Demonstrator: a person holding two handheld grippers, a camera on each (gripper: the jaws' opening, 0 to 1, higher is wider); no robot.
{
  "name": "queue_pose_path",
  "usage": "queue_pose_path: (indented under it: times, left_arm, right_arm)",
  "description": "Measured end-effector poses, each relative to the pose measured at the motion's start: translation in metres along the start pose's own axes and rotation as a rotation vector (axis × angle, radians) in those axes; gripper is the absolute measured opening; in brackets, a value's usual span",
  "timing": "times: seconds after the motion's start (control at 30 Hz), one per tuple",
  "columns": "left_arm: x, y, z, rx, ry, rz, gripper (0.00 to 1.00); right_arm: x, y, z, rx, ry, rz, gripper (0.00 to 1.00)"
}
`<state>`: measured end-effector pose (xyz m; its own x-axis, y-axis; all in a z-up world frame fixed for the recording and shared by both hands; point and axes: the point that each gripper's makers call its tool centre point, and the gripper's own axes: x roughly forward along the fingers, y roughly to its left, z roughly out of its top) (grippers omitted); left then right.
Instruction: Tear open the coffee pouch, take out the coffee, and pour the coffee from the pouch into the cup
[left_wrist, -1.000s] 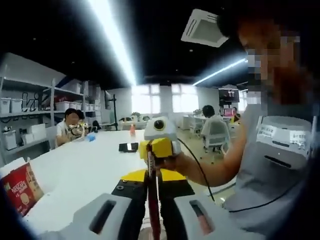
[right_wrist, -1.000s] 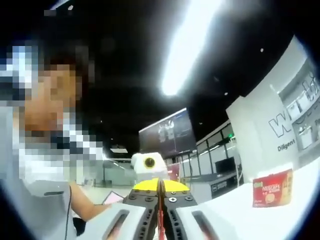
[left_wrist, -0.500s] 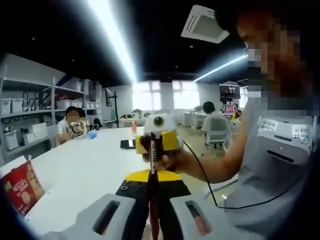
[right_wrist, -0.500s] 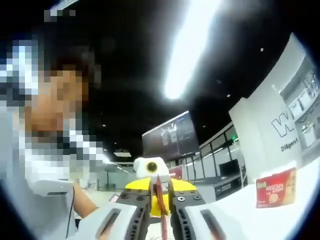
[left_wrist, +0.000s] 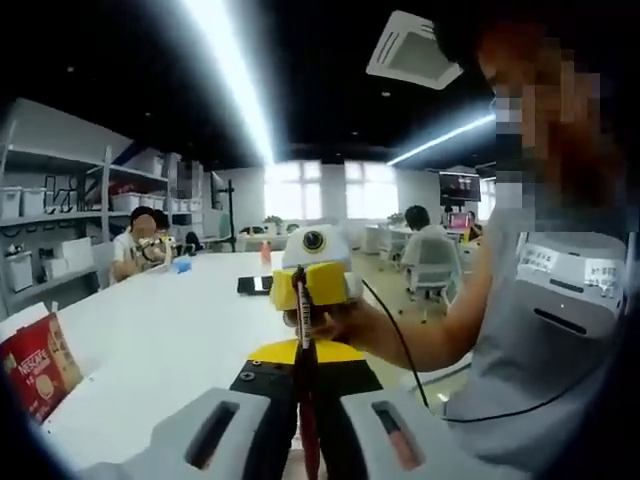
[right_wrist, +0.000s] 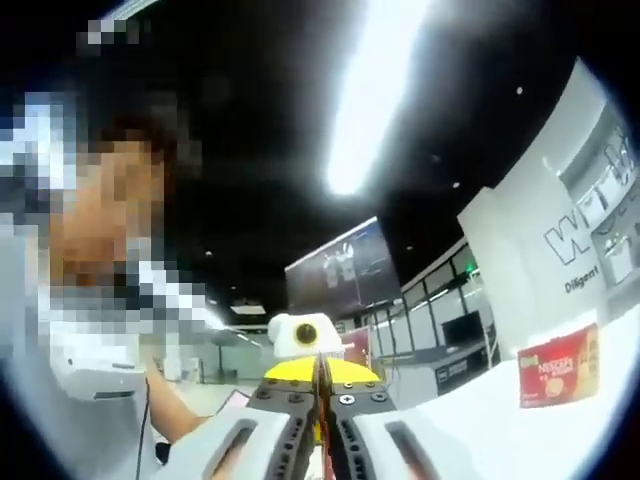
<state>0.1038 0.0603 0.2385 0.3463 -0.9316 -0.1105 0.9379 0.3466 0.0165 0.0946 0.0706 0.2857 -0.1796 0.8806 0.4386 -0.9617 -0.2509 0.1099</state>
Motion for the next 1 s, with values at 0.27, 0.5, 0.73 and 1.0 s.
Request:
queue_pose_path:
  times: [0.27,0.5,0.73,1.0]
  left_arm:
    - [-0.004,0.008,0.019,0.007,-0.039,0.024,0.09]
    - [-0.002,0.004,0.020,0.046,0.031,0.014,0.05]
    - [-0.006,0.000,0.027,0.027,-0.031,0.009,0.04]
    - [-0.009,0.001,0.012,0.032,-0.023,0.031,0.04]
  right_arm:
    - [-0.001,-0.006,-0.005,-0.025,0.028,-0.036,0.01]
    - [0.000,-0.002,-0.006,-0.063,0.001,-0.027,0.01]
    - [0.005,0.001,0.002,-0.073,-0.016,-0.045,0.00]
    - [0.004,-0.004,0.000,-0.037,-0.015,-0.066,0.00]
